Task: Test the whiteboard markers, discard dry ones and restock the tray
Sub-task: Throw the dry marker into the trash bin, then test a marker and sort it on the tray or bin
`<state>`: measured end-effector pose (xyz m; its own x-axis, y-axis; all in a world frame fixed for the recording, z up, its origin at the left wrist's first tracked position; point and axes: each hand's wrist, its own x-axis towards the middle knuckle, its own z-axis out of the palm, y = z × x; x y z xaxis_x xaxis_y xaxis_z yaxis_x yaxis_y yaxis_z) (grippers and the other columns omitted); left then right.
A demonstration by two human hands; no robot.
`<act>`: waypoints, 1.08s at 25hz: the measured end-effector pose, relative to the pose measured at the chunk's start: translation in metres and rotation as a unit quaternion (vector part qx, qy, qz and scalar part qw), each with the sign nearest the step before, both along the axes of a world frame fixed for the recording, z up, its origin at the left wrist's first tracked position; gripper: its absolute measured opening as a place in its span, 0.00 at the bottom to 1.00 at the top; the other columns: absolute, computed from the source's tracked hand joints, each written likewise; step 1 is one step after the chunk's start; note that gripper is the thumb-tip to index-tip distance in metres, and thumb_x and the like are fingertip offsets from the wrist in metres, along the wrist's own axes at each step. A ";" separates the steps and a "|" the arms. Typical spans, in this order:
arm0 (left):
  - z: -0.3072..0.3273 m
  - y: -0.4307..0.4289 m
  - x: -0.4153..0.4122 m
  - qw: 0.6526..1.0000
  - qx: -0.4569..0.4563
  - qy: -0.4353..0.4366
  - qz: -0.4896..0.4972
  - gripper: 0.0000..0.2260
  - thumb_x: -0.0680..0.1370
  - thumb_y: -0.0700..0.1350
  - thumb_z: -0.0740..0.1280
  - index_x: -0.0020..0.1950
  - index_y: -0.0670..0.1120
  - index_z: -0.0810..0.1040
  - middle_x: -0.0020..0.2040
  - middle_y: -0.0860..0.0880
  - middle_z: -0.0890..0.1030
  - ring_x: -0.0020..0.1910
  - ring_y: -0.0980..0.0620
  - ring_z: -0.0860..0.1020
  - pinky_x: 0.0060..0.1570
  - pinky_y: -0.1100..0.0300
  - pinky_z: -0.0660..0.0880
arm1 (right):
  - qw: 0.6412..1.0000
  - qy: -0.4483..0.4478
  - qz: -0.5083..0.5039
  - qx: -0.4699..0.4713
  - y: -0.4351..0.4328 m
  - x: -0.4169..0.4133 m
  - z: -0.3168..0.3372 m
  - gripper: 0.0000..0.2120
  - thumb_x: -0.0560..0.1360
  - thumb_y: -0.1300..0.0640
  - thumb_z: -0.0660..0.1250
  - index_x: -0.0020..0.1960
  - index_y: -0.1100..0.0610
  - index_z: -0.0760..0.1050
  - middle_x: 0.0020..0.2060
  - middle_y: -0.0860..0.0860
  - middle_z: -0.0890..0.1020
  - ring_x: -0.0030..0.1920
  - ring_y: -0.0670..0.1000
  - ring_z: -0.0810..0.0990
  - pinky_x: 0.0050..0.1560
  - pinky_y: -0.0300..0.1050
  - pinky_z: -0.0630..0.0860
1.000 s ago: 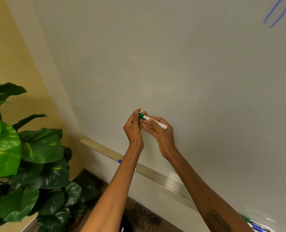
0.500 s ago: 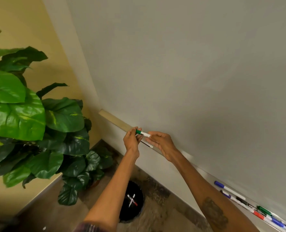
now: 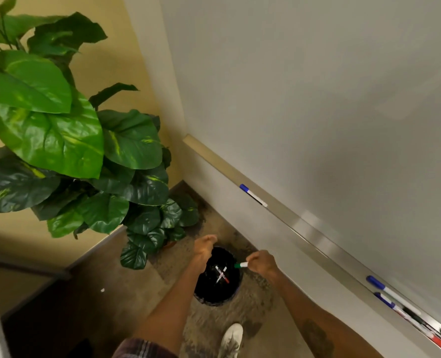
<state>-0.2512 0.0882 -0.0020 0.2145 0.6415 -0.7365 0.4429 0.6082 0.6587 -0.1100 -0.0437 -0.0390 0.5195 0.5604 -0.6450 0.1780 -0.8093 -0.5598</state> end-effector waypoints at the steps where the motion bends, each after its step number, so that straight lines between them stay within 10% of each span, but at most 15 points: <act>1: -0.003 -0.002 -0.006 1.000 -0.009 0.000 -0.017 0.09 0.81 0.42 0.64 0.58 0.43 0.81 0.53 0.48 0.79 0.53 0.49 0.76 0.50 0.55 0.74 | 1.000 -0.004 0.010 -0.004 0.001 -0.005 -0.004 0.10 0.72 0.65 0.70 0.52 0.62 0.84 0.47 0.58 0.85 0.49 0.55 0.84 0.54 0.44 0.79; 12: -0.012 0.006 -0.010 0.998 0.019 0.012 -0.064 0.08 0.82 0.43 0.62 0.58 0.46 0.80 0.54 0.49 0.80 0.54 0.49 0.76 0.53 0.53 0.74 | 0.981 0.128 -0.105 0.097 0.045 -0.014 0.014 0.10 0.77 0.65 0.67 0.57 0.62 0.78 0.45 0.57 0.79 0.46 0.54 0.80 0.51 0.49 0.82; 27: -0.003 -0.140 0.146 0.959 0.024 -0.052 -0.277 0.10 0.82 0.43 0.65 0.60 0.42 0.81 0.58 0.48 0.81 0.54 0.48 0.80 0.49 0.60 0.78 | 0.935 0.016 -0.303 0.182 -0.158 0.097 0.035 0.10 0.81 0.61 0.61 0.60 0.61 0.77 0.52 0.57 0.82 0.48 0.56 0.83 0.46 0.40 0.80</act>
<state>-0.1049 -0.0518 -0.0054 0.6028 0.4408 -0.6651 0.6196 0.2666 0.7382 -0.0125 -0.2020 -0.0037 0.7973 0.3546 -0.4885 -0.2725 -0.5106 -0.8155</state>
